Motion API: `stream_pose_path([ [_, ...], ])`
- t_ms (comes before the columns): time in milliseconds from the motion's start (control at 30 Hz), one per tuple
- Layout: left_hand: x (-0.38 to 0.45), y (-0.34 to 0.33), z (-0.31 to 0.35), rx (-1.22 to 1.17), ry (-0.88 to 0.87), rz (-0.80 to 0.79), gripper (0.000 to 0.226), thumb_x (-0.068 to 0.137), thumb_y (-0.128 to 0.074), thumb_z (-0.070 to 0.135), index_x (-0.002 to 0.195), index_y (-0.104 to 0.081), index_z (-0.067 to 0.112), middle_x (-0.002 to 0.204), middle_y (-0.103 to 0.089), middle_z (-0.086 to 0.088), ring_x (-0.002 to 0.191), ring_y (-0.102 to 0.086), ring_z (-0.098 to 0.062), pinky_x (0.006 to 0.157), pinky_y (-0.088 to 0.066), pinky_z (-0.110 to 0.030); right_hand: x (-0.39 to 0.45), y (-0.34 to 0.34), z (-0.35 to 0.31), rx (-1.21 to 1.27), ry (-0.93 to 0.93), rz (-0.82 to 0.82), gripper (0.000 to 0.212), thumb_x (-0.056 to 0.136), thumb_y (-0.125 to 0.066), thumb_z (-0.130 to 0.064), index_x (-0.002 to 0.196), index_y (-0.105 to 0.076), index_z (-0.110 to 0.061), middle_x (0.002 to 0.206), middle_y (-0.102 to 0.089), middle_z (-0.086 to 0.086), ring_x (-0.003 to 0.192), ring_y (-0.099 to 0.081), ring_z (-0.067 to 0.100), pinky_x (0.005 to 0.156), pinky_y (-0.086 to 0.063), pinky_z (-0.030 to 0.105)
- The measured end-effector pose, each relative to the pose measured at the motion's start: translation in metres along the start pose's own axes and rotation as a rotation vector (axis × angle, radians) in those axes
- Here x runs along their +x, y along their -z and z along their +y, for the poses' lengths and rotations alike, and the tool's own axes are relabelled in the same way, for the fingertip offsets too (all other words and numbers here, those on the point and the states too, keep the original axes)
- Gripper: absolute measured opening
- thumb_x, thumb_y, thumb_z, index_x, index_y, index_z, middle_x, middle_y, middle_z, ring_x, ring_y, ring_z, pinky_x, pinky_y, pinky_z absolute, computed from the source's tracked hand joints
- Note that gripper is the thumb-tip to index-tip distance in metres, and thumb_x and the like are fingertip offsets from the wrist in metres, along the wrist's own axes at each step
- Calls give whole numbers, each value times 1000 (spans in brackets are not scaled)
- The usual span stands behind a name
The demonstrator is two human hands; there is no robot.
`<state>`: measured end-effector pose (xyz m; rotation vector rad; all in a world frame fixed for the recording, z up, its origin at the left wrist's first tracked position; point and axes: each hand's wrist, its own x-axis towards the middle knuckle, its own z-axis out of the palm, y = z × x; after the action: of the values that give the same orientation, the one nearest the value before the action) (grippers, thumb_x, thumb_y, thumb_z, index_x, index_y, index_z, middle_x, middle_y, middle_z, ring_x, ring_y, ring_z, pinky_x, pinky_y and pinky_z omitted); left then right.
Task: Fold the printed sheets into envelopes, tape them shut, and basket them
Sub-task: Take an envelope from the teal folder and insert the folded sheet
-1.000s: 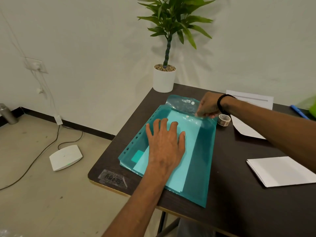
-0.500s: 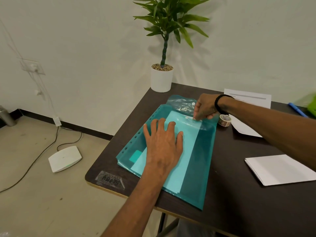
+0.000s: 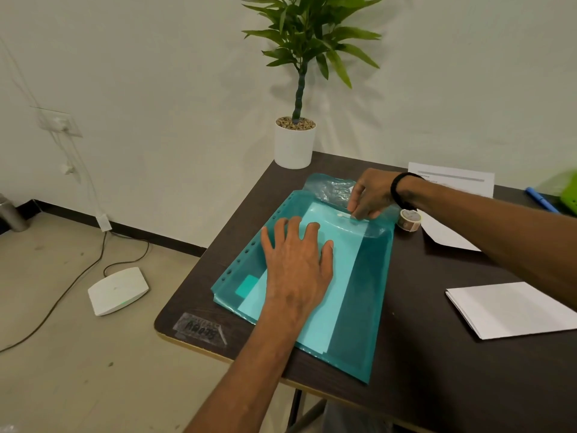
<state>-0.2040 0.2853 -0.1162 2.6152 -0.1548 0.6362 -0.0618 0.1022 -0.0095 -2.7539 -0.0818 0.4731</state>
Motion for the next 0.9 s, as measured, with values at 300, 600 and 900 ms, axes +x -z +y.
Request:
stream_pose_path([
  [300,0,0,0,-12,7,2,46,100,-40,52,131,-59,25,144,-55,-9,139,-45,-32,121,-24,-61,-1,2,-2,56,-29,-20,7,88,-77,-1,95,-79,-2,86,-75,16,68,-64,16,68,-62,29],
  [600,-2,2,-4,-107,-10,146,39,101,-47,47,124,-67,22,133,-64,-5,129,-53,-28,109,-41,-57,-5,3,-19,-106,160,148,3,90,-76,-9,92,-78,-9,95,-76,6,80,-71,22,73,-64,35],
  [900,-2,1,-4,-91,-17,120,41,102,-44,50,125,-66,24,134,-64,-5,130,-53,-27,112,-40,-57,-15,8,-3,43,159,3,14,87,-83,-13,99,-79,-9,89,-76,3,80,-69,18,63,-58,25],
])
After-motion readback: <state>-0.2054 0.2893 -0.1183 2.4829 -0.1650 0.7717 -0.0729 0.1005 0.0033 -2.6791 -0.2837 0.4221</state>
